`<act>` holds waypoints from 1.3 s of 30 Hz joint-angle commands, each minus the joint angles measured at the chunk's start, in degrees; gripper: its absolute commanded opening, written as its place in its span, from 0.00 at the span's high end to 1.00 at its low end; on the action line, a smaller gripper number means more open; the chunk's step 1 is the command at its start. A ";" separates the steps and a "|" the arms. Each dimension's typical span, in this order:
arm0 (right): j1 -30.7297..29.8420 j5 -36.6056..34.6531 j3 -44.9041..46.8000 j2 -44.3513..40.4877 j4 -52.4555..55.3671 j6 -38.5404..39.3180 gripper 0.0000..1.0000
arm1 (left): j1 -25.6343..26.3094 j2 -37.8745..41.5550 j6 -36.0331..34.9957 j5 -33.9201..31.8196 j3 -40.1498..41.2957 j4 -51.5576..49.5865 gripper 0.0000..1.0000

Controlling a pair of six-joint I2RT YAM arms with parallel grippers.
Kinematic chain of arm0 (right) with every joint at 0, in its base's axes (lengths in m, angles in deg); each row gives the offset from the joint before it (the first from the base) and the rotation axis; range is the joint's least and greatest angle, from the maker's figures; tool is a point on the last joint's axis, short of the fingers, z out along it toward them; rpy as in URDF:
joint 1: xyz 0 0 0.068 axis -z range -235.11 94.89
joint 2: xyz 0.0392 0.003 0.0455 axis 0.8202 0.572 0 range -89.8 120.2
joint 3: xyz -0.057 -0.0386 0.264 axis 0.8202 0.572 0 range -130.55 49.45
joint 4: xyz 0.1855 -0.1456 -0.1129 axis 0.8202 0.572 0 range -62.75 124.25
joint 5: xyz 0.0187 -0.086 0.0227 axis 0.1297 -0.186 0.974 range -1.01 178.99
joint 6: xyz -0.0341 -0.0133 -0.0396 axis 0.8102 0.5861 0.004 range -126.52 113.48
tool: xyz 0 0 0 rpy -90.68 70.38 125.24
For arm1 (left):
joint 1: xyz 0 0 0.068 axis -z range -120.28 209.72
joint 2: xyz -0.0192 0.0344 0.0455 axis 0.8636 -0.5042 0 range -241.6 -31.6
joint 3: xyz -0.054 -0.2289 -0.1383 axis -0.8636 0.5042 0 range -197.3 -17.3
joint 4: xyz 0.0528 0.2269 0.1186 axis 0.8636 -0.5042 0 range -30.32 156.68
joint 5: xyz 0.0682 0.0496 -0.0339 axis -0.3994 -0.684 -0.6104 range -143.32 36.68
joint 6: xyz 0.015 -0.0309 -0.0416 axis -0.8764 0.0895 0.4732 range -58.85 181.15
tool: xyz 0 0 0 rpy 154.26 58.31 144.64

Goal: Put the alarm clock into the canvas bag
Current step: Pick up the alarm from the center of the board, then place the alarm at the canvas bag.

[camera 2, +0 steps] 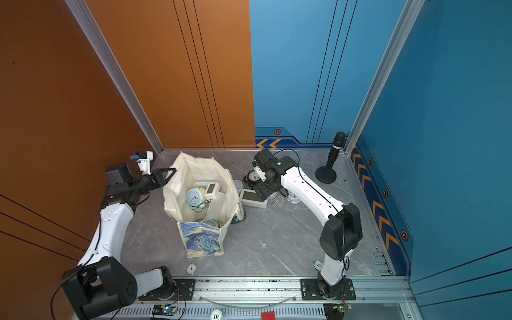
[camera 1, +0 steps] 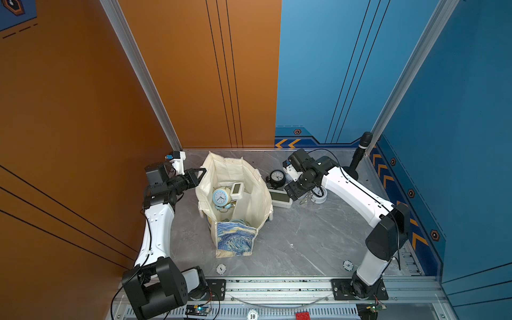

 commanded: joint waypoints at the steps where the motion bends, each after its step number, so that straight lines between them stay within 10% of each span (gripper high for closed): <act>1: -1.83 -5.27 -1.95 -4.66 -3.42 -2.54 0.22 | 0.61 0.79 -0.81 -0.02 0.61 0.33 1.00; 19: -15.59 -2.39 1.06 -16.16 -28.01 -7.92 0.26 | 0.79 0.86 -0.85 0.20 0.59 0.33 1.00; 39: -23.77 8.87 -7.28 -1.97 -33.82 -12.39 0.27 | 0.96 1.09 -0.86 0.14 0.67 0.33 1.00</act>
